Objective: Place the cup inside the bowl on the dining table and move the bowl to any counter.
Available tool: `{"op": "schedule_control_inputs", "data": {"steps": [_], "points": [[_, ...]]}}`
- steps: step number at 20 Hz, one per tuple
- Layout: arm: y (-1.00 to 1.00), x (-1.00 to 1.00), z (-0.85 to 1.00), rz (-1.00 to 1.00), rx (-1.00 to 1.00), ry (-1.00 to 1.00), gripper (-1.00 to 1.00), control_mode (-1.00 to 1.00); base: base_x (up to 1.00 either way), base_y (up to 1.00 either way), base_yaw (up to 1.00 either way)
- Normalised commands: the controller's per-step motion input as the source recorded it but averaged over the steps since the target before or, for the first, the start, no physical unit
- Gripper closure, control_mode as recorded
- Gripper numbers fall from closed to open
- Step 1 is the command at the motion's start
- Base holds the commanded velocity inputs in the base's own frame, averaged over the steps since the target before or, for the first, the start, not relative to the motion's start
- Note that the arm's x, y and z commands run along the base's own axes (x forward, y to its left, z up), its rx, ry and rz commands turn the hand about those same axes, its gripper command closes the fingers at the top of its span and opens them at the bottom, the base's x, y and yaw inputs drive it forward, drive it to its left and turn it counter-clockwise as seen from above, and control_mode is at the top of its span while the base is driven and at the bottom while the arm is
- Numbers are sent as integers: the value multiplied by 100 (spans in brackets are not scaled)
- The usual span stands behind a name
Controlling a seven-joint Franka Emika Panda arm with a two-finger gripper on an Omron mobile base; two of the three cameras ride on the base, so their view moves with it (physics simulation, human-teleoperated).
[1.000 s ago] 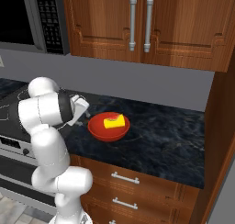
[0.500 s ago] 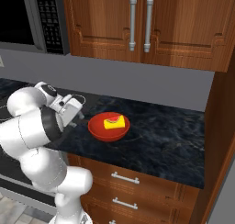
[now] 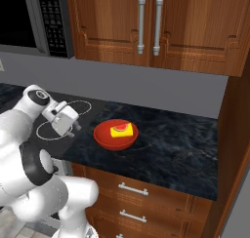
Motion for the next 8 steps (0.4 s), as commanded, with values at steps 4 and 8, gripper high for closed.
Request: {"op": "schedule_control_inputs", "data": {"steps": [4,8], "points": [[0,-69,17,-13,0,-20,-100,-100,0,0,0],[-1,-66,13,-13,6,-28,-100,-100,0,0,0]]}}
